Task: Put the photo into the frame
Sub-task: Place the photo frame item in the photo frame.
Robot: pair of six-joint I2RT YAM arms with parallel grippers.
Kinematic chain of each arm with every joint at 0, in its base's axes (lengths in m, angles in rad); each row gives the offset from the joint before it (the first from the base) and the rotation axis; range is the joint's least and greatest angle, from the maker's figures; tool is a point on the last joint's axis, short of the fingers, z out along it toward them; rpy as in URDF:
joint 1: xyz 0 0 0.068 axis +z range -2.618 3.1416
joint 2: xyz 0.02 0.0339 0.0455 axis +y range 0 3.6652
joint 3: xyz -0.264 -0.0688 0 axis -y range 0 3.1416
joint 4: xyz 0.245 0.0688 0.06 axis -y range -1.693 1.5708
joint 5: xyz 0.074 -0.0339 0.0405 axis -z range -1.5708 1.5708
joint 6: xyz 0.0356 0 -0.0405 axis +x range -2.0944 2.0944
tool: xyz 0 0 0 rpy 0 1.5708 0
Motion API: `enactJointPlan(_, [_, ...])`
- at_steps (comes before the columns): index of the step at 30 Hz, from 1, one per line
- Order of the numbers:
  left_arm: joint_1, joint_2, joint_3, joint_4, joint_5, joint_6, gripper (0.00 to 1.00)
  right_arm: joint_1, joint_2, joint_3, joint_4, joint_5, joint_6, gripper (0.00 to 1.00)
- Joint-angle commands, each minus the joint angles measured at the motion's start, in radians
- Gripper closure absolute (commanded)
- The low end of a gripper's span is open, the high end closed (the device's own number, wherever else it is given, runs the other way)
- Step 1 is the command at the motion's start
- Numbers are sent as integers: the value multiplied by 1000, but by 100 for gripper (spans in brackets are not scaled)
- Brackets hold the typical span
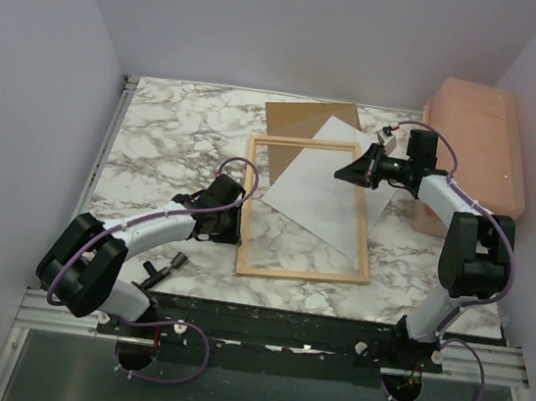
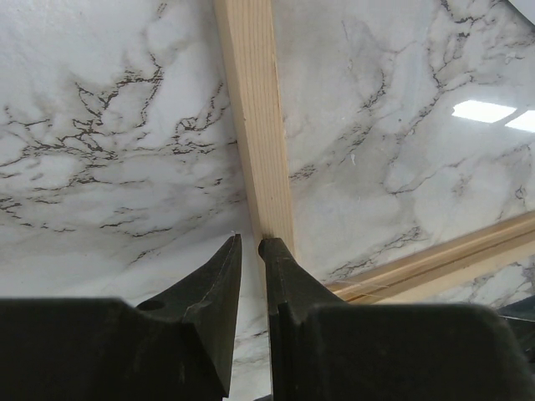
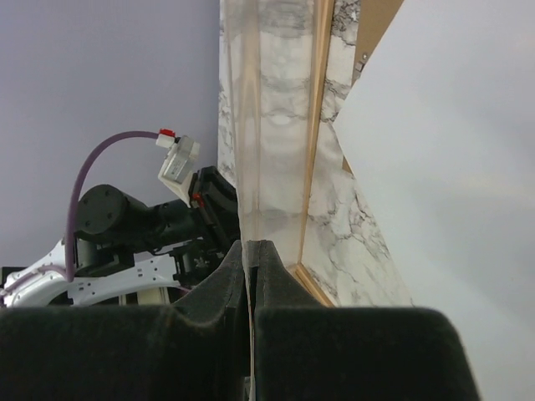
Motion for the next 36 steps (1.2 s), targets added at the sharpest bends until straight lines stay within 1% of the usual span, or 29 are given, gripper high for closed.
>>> enactJointPlan(1, [-12,56,-34,-26,-67,19,81,5,37,-13,-15,5,-30,99])
enactJointPlan(12, [-13,58,-33,-26,-66,19,81,5,55,-36,-4,3,-21,99])
enactJointPlan(25, [-13,55,-36,-26,-66,19,81,4,-17,-62,56,-5,62,99])
enactJointPlan(36, [-15,60,-32,-26,-67,19,81,5,-40,-71,77,-11,86,99])
